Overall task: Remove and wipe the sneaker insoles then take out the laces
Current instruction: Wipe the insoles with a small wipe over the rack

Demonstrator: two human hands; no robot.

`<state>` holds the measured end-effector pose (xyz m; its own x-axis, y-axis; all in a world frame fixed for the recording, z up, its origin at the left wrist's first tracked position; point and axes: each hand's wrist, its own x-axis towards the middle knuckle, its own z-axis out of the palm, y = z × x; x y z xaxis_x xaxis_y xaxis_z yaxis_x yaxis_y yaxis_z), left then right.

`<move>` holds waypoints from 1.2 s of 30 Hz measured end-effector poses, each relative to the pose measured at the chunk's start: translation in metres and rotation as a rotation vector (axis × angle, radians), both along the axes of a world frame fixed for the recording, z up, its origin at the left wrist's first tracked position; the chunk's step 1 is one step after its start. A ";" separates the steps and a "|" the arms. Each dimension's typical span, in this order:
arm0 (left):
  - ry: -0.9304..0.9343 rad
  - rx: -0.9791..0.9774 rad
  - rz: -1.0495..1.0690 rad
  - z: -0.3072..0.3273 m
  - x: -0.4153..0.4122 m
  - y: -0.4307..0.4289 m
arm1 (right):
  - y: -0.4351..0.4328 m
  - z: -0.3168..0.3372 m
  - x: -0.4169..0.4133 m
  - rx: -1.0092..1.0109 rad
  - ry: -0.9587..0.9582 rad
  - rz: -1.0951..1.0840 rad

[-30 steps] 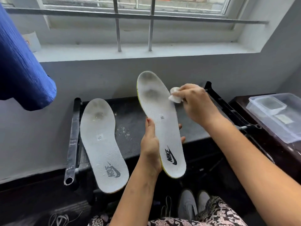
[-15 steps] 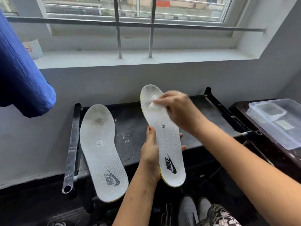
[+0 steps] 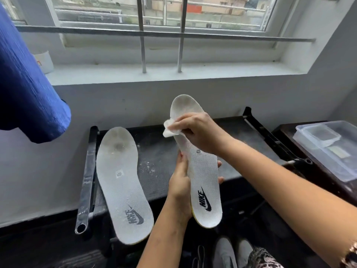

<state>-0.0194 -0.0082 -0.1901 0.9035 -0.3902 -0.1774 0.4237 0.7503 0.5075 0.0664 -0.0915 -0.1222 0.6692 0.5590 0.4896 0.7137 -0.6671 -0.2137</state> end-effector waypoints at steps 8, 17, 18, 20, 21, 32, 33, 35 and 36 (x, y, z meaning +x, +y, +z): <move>0.015 -0.005 -0.034 0.000 -0.006 0.003 | -0.037 0.026 0.042 0.039 -0.131 -0.461; 0.037 -0.049 -0.091 0.003 -0.007 0.002 | -0.030 0.014 0.048 -0.180 -0.047 -0.330; 0.044 -0.059 -0.096 0.003 -0.007 0.004 | -0.039 0.019 0.056 -0.142 -0.057 -0.431; 0.047 -0.073 -0.090 0.001 -0.006 0.005 | -0.047 0.030 0.063 -0.098 -0.077 -0.569; 0.048 -0.070 -0.092 0.001 -0.006 0.006 | -0.044 0.033 0.063 -0.045 -0.110 -0.557; 0.021 -0.020 -0.146 0.002 -0.012 -0.002 | -0.021 0.022 0.050 -0.328 -0.163 -0.379; 0.036 -0.035 -0.150 0.002 -0.012 -0.002 | -0.032 0.024 0.054 -0.299 -0.166 -0.477; 0.066 -0.056 -0.150 0.002 -0.012 -0.002 | -0.042 0.027 0.056 -0.096 -0.195 -0.563; 0.071 -0.058 -0.147 0.001 -0.010 -0.002 | -0.040 0.028 0.054 -0.025 -0.232 -0.540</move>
<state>-0.0299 -0.0100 -0.1888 0.8221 -0.5284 -0.2119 0.5639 0.7047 0.4306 0.1199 -0.1319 -0.0945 0.7391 0.1821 0.6485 0.2975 -0.9520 -0.0717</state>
